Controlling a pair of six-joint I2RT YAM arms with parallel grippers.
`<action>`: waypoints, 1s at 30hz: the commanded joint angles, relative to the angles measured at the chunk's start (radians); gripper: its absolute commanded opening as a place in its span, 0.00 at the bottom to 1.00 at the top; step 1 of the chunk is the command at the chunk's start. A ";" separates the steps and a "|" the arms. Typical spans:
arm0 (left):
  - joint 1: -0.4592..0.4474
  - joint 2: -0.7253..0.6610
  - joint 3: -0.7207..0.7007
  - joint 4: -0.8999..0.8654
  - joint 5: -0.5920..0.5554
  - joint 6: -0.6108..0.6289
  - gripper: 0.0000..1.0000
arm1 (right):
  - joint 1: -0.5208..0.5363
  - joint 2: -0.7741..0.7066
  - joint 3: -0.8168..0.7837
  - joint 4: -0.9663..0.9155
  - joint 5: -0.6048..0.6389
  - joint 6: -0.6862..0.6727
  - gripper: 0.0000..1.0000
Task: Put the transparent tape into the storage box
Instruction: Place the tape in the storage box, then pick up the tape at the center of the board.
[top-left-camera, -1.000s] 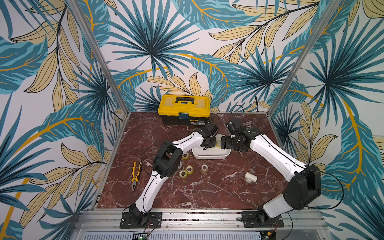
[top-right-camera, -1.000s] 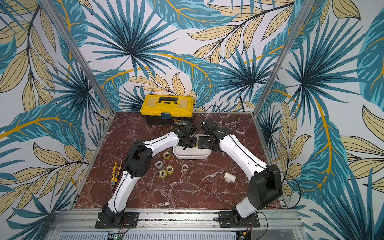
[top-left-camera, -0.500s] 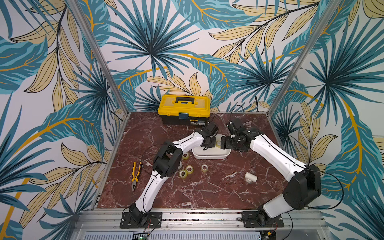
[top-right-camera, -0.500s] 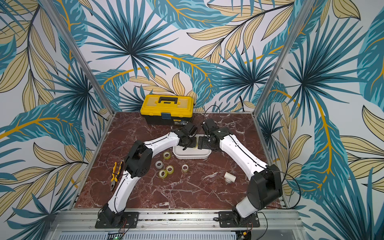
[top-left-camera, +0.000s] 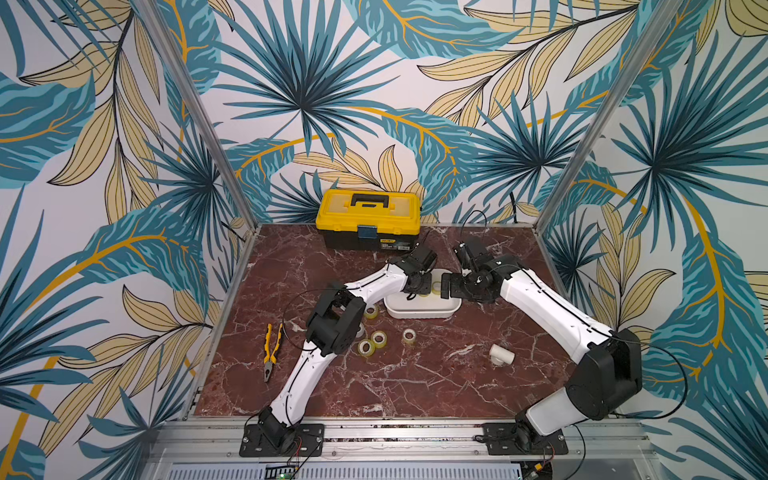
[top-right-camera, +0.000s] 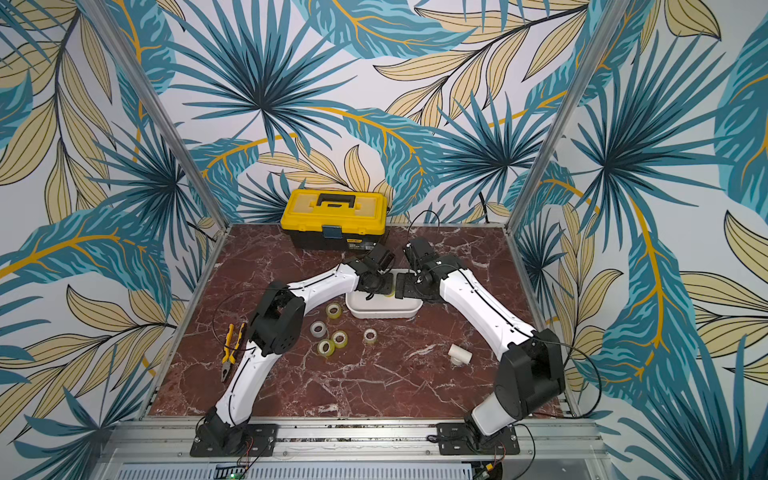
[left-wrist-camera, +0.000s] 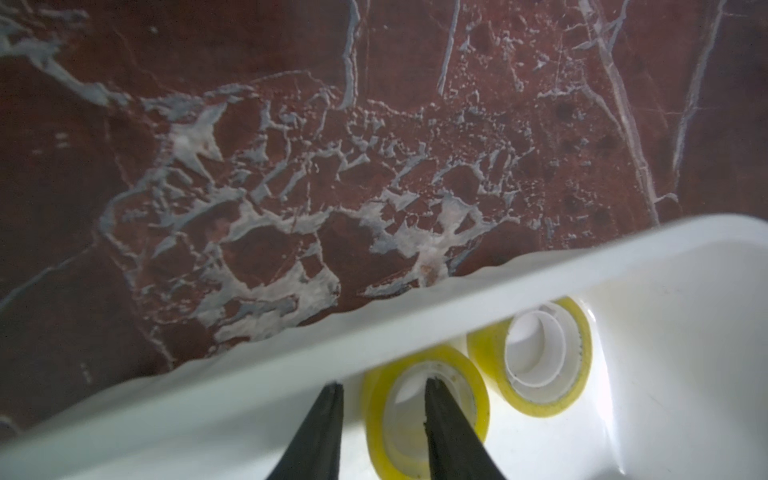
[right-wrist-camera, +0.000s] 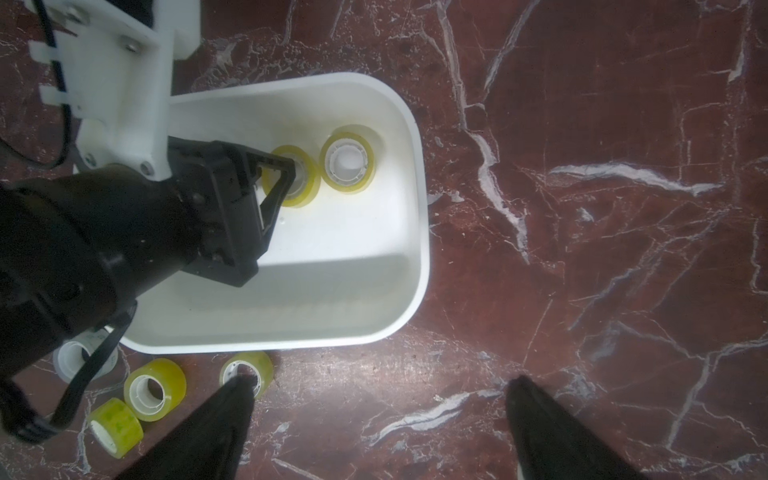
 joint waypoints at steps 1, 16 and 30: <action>-0.003 -0.120 0.015 0.015 -0.039 0.029 0.47 | -0.001 -0.037 -0.010 0.013 -0.030 -0.020 1.00; 0.032 -0.677 -0.499 -0.096 -0.194 -0.015 0.73 | 0.091 -0.010 -0.040 -0.029 -0.201 -0.152 1.00; 0.126 -0.959 -1.010 -0.044 -0.149 -0.185 0.72 | 0.216 0.158 0.002 -0.014 -0.202 -0.128 1.00</action>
